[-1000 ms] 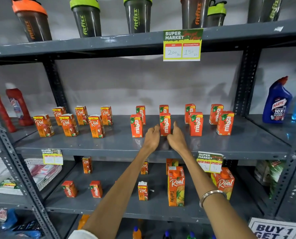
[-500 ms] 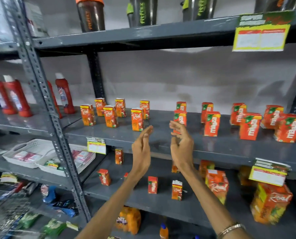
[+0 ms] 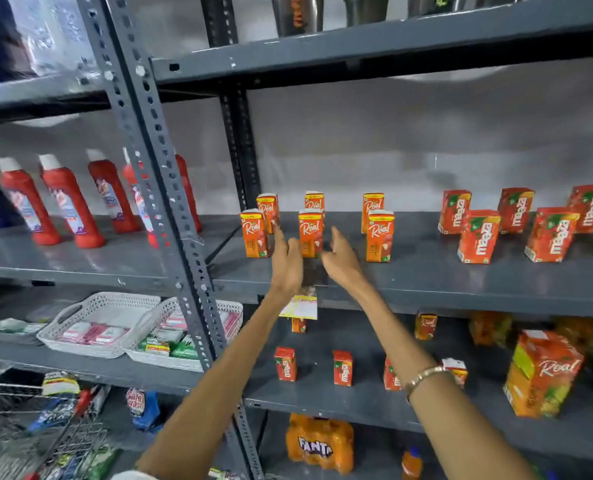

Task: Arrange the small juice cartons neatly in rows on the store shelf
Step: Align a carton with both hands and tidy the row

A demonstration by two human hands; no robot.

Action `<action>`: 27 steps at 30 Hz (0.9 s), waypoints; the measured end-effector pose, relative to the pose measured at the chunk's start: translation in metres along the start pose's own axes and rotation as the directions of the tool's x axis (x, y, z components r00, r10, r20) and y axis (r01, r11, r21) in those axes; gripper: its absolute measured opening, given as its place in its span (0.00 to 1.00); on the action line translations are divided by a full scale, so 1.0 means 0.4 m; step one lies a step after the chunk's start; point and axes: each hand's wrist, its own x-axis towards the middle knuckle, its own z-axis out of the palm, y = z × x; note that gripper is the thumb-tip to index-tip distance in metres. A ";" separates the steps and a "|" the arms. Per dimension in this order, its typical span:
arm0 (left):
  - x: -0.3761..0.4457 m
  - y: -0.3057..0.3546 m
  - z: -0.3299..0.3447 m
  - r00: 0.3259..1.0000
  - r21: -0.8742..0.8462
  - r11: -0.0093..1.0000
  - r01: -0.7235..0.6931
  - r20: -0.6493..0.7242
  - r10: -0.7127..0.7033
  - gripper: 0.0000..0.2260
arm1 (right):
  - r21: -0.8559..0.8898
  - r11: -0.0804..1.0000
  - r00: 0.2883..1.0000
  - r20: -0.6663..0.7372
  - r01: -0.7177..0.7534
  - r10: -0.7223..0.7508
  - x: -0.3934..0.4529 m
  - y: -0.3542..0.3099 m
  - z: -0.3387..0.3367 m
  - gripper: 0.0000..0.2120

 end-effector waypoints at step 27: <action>0.059 -0.022 -0.043 0.950 0.091 0.995 0.035 0.306 -0.062 0.18 | -0.200 0.980 1.000 -0.002 0.017 -0.018 0.037 0.022 0.069 0.23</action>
